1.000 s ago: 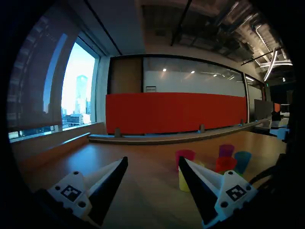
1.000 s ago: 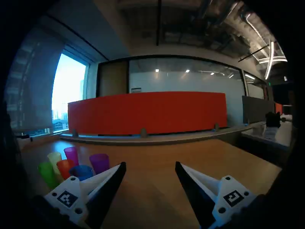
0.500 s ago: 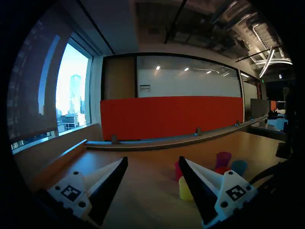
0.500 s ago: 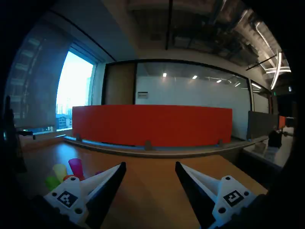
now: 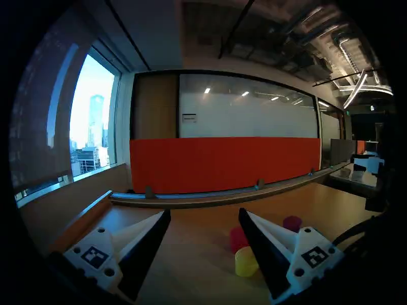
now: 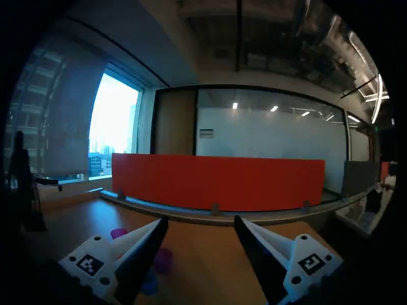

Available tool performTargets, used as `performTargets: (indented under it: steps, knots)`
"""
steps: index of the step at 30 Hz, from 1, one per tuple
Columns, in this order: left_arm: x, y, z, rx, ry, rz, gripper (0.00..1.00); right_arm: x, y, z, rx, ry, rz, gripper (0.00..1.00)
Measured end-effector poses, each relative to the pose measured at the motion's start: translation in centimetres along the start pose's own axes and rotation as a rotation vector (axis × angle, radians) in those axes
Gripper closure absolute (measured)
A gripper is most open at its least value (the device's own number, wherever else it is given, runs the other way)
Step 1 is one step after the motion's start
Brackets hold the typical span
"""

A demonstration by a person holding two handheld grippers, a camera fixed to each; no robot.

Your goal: Pour water

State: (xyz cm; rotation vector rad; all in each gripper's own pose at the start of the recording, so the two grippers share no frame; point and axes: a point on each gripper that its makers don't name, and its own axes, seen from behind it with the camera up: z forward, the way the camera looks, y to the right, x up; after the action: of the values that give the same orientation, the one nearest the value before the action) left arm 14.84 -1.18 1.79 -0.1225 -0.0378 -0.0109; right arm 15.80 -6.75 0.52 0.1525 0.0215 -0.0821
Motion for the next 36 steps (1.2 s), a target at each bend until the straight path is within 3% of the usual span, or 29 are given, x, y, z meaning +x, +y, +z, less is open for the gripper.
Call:
performTargets:
  steps: [8,14,24,32,36]
  knots:
    - [1.6,0.8,0.3,-0.057,0.0,-0.018,0.01,0.6,-0.5,0.6,0.02,-0.001,0.01,0.0]
    - [2.7,1.8,0.4,-0.131,0.001,-0.011,0.01,0.7,-0.9,1.0,0.056,-0.016,0.02,0.0]
    - [3.9,6.1,-0.3,-0.362,0.007,-0.019,0.01,0.3,-3.8,1.3,0.241,-0.058,0.029,0.0]
    - [3.8,7.6,-0.7,-0.458,0.002,0.029,0.01,1.2,-6.3,1.4,0.383,-0.063,0.009,0.0]
    - [3.6,8.6,-0.9,-0.502,-0.006,0.035,0.01,1.3,-6.9,1.5,0.422,-0.071,-0.002,0.0]
